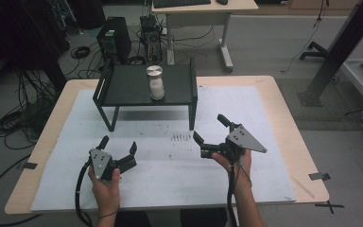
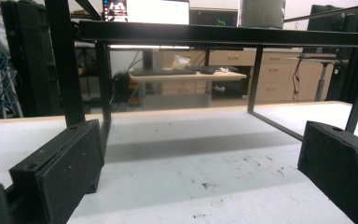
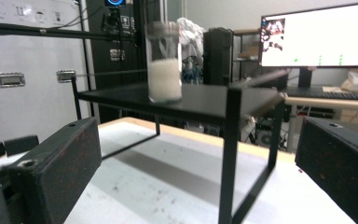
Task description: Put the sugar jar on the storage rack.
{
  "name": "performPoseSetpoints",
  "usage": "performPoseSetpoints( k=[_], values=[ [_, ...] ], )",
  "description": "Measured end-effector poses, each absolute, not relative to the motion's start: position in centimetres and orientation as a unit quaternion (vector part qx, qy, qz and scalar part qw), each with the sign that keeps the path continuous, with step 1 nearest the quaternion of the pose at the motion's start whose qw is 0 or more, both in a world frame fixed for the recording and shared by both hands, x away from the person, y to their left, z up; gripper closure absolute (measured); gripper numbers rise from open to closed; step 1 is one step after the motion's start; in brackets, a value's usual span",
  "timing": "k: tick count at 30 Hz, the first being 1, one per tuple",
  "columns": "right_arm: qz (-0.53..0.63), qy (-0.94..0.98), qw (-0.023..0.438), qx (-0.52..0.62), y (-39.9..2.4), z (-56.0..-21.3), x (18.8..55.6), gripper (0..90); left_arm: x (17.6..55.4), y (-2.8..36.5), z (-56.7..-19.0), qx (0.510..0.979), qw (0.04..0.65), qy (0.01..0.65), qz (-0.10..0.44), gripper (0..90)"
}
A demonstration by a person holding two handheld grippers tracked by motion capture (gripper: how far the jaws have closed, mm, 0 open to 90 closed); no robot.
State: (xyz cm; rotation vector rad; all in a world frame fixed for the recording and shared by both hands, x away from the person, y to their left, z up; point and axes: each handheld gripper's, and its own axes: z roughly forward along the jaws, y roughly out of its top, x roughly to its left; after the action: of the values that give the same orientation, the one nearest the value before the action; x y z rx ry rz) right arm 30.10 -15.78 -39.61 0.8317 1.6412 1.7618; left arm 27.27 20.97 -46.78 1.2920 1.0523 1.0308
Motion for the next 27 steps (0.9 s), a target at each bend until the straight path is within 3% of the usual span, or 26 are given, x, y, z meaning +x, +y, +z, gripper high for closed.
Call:
performPoseSetpoints(
  k=[27],
  values=[
    [0.638,0.619,0.295,0.351,-18.4,-46.4,29.6,0.5,27.2,21.0,-46.8,0.547,0.557,0.445,0.438,0.6]
  ],
)
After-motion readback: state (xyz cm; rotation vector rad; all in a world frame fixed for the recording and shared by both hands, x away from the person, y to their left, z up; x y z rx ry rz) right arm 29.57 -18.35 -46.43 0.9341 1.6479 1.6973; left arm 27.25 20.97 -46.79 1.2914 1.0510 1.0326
